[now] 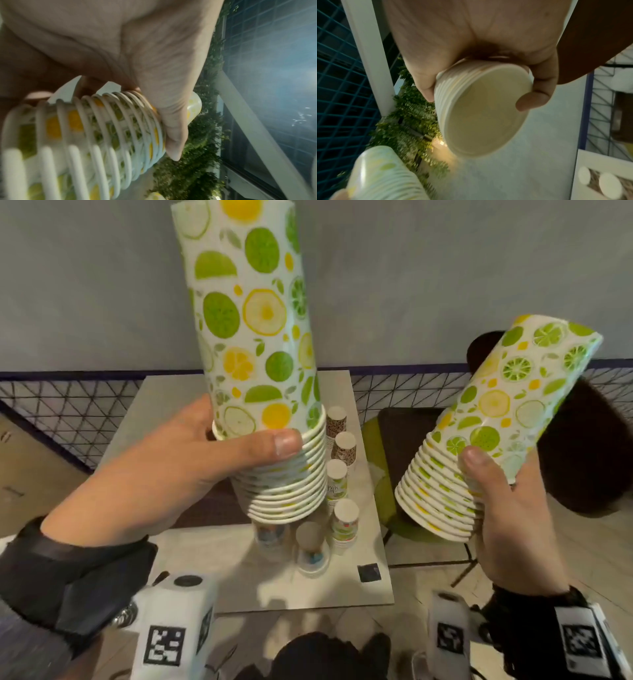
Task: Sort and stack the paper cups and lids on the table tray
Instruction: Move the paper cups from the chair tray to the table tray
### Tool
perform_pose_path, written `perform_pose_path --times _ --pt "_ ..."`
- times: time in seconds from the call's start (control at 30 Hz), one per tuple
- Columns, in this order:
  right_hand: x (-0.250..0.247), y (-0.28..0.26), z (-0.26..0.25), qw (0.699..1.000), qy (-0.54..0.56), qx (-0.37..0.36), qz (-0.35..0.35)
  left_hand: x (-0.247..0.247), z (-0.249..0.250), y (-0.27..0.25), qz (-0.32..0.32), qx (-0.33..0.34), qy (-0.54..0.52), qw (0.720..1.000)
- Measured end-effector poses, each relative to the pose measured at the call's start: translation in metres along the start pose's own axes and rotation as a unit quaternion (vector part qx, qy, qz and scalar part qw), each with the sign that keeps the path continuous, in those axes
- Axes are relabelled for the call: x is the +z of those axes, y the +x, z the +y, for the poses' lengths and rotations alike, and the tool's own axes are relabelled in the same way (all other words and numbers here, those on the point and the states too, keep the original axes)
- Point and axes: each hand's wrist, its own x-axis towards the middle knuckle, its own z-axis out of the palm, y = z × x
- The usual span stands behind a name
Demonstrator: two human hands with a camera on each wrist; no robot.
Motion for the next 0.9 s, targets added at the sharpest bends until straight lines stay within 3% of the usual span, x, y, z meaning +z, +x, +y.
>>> perform_pose_path --times 0.13,0.3,0.4,0.53,0.9 --pt "0.040 -0.015 0.004 0.998 0.009 0.027 -0.064 -0.045 -0.059 -0.030 0.097 -0.058 0.007 0.994" --pt "0.092 -0.041 0.023 0.987 0.008 0.063 -0.149 -0.079 -0.172 -0.041 0.207 -0.136 -0.009 0.969" --pt "0.124 -0.048 0.044 0.972 0.003 0.091 -0.215 -0.092 -0.236 -0.039 0.258 -0.169 -0.009 0.951" --pt "0.154 -0.049 0.064 0.963 -0.005 0.115 -0.243 -0.109 -0.316 -0.034 0.304 -0.188 0.022 0.934" --pt "0.185 -0.060 0.099 0.951 -0.038 0.157 -0.262 -0.114 -0.353 -0.032 0.382 -0.233 0.075 0.891"
